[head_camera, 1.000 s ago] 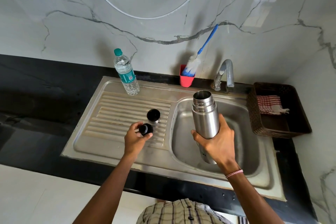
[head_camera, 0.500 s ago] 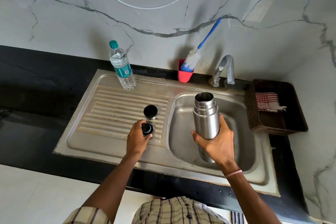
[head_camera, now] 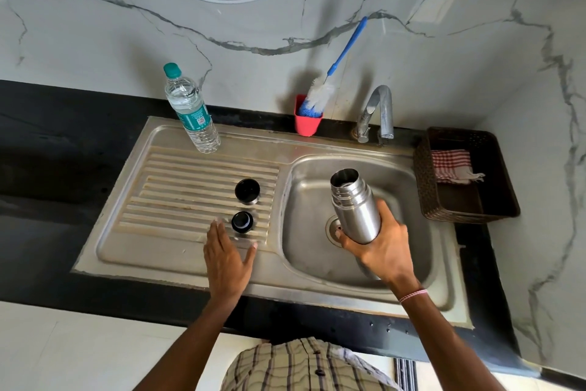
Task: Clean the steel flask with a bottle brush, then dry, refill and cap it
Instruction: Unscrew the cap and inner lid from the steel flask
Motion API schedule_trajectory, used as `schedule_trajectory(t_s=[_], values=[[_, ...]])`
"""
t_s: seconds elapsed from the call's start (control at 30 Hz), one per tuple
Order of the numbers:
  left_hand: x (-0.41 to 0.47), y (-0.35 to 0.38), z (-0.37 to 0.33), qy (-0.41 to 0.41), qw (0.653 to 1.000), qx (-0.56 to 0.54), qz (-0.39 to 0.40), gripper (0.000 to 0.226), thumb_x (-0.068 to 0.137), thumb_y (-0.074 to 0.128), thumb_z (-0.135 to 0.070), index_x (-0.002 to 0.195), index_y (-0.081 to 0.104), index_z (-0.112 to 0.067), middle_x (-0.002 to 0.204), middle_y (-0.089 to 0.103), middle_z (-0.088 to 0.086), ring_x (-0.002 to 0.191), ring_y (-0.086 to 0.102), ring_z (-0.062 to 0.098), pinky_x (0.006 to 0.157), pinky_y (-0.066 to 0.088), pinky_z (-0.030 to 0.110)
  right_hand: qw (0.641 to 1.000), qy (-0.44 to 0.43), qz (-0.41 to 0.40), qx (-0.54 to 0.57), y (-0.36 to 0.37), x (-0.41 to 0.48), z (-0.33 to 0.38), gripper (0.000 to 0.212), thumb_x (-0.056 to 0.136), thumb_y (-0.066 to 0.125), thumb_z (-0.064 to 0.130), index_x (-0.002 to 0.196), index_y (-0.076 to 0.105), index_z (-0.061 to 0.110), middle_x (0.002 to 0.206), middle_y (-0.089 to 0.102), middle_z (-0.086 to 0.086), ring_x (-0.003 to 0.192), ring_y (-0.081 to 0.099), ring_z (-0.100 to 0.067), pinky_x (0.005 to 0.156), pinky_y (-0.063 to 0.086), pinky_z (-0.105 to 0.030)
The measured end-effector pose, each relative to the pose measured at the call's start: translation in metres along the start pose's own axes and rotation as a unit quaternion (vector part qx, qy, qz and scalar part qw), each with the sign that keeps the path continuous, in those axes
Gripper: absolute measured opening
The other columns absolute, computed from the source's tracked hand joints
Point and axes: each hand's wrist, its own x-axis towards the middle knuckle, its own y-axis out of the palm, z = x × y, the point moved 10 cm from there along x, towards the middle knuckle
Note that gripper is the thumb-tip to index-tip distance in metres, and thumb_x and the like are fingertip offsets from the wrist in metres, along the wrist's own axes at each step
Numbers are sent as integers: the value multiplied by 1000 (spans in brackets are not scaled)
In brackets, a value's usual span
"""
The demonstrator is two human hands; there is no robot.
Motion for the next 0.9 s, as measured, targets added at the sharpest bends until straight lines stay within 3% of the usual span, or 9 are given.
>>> schedule_trajectory(t_s=[0.1, 0.23, 0.53, 0.67, 0.9], values=[[-13, 19, 3, 19, 997, 59, 37, 108, 92, 35, -79, 165, 4, -6, 173, 2, 16, 160, 5, 32, 128, 11, 49, 999, -11, 11, -47, 5, 3, -15, 64, 59, 84, 59, 105, 48, 35, 80, 65, 13, 66, 66, -19, 62, 58, -41], [-16, 35, 4, 51, 988, 127, 72, 102, 95, 22, -79, 165, 5, -7, 173, 4, 16, 160, 2, 32, 129, 12, 52, 992, -9, 60, -109, 25, 7, -38, 72, 59, 83, 56, 118, 48, 35, 93, 71, 7, 74, 70, -24, 67, 60, -41], [-18, 34, 1, 51, 981, 165, 89, 100, 97, 23, -77, 165, -2, -7, 173, -1, 16, 161, -3, 31, 130, 10, 50, 948, -2, 194, -253, 69, 16, -79, 86, 63, 75, 55, 139, 34, 43, 110, 71, 7, 87, 71, -23, 76, 60, -40], [-19, 35, 1, 54, 982, 158, 88, 100, 97, 27, -76, 165, 1, -6, 173, 1, 17, 161, -2, 32, 130, 11, 52, 915, 17, 256, -313, 88, 19, -93, 92, 63, 74, 57, 141, 27, 44, 113, 71, -1, 93, 70, -29, 84, 58, -44], [-20, 32, -2, 59, 983, 155, 82, 99, 98, 27, -74, 165, 3, -5, 173, 3, 18, 161, 1, 34, 129, 13, 53, 890, 42, 274, -362, 97, 30, -100, 96, 64, 75, 58, 145, 26, 44, 110, 71, -7, 97, 70, -34, 86, 56, -43]])
